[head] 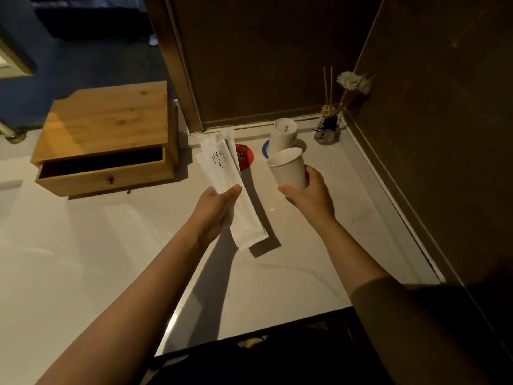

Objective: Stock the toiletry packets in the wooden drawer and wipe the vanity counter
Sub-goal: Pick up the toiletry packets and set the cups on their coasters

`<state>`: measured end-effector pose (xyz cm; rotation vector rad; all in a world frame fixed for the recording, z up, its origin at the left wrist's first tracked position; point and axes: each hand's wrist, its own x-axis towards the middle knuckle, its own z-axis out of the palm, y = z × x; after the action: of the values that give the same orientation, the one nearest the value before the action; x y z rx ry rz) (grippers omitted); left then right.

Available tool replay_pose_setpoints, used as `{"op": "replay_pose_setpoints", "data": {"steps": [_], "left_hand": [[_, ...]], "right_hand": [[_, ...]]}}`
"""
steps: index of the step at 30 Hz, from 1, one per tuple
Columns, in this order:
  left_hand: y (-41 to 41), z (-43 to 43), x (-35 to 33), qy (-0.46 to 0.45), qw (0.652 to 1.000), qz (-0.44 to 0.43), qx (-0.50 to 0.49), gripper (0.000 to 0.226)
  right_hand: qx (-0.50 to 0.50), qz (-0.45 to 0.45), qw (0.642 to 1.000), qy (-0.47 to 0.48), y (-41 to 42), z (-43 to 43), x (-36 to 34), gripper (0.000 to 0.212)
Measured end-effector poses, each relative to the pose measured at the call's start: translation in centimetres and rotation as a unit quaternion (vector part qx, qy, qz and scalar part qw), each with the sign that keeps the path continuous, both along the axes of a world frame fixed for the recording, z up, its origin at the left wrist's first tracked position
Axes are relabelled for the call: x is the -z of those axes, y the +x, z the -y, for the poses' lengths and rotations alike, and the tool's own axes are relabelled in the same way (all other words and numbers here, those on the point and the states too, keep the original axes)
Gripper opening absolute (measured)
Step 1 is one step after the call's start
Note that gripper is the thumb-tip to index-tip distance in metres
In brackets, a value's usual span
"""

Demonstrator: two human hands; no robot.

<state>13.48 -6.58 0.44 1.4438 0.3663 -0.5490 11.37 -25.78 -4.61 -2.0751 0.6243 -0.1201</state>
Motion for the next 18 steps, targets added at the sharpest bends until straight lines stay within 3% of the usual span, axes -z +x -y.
{"op": "replay_pose_setpoints", "data": {"steps": [6,9,18], "left_hand": [[0.5,-1.5,-0.3,0.003,1.000,0.026,-0.012,0.040],[0.6,-2.5,-0.4,0.022,0.999,0.038,-0.013,0.046],[1.2,-5.2,-0.8,0.000,0.998,0.059,-0.028,0.045]], "right_hand": [[-0.066,-0.016,0.994,0.088,1.8,-0.7,-0.9,0.069],[-0.086,0.001,0.992,0.088,2.5,-1.5,-1.4,0.066],[-0.016,0.023,1.000,0.013,6.9,-3.9,-3.9,0.067]]}}
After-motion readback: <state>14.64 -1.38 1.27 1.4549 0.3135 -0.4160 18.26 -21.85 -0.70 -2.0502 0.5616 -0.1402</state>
